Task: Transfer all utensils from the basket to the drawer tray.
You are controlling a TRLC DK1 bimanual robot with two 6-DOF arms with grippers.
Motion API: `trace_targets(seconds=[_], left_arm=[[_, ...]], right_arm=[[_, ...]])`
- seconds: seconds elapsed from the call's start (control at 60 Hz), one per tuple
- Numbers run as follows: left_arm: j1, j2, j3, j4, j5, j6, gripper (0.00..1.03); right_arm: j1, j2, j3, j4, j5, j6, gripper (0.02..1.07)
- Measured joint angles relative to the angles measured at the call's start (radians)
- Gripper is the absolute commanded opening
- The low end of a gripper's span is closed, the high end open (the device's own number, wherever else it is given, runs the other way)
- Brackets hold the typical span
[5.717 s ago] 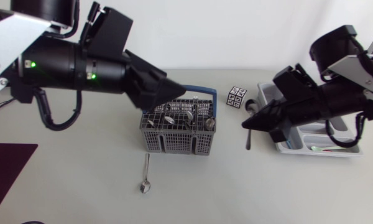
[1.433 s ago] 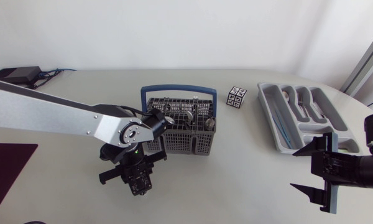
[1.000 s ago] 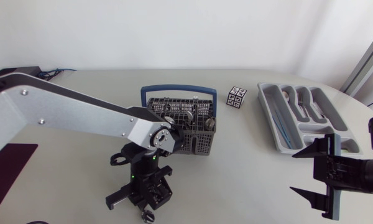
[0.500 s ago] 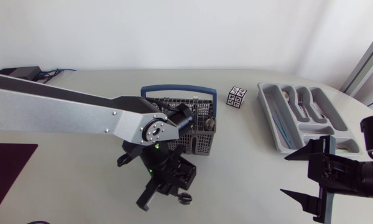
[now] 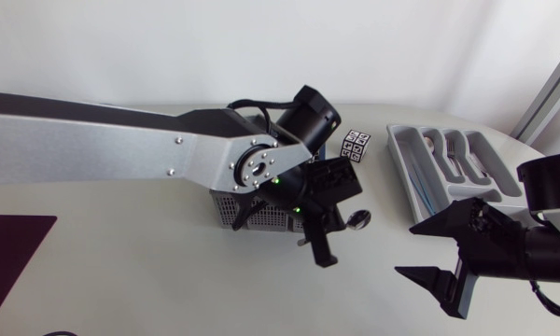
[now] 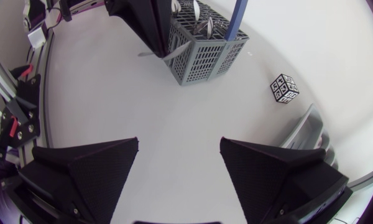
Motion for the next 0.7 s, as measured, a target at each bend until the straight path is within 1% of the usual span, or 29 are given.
trace_targets(seconds=[0.083,0.233,0.283,0.317,0.467,0.567,0.65,0.7], left_arm=[[0.000,0.000,0.037,0.039,0.000,-0.098,0.03],[-0.001,0.000,0.108,0.042,-0.004,-0.205,0.03],[0.001,0.000,0.138,0.042,-0.004,-0.259,0.03],[0.002,0.000,0.153,0.042,-0.004,-0.286,0.03],[0.014,0.004,0.208,0.042,-0.004,-0.411,0.03],[0.020,0.013,0.234,0.045,-0.005,-0.500,0.03],[0.020,0.017,0.238,0.052,-0.011,-0.549,0.03],[0.020,0.019,0.238,0.070,-0.025,-0.577,0.03]], right_arm=[[0.010,0.018,0.013,0.024,-0.026,0.078,0.92],[0.062,0.062,0.032,0.108,-0.039,0.227,0.92],[0.075,0.095,0.054,0.145,-0.043,0.298,0.91],[0.077,0.114,0.069,0.165,-0.048,0.334,0.87],[0.091,0.182,0.139,0.268,-0.067,0.488,0.75],[0.109,0.209,0.180,0.314,-0.076,0.576,0.70],[0.122,0.223,0.213,0.326,-0.084,0.620,0.69],[0.122,0.233,0.233,0.333,-0.087,0.640,0.63]])
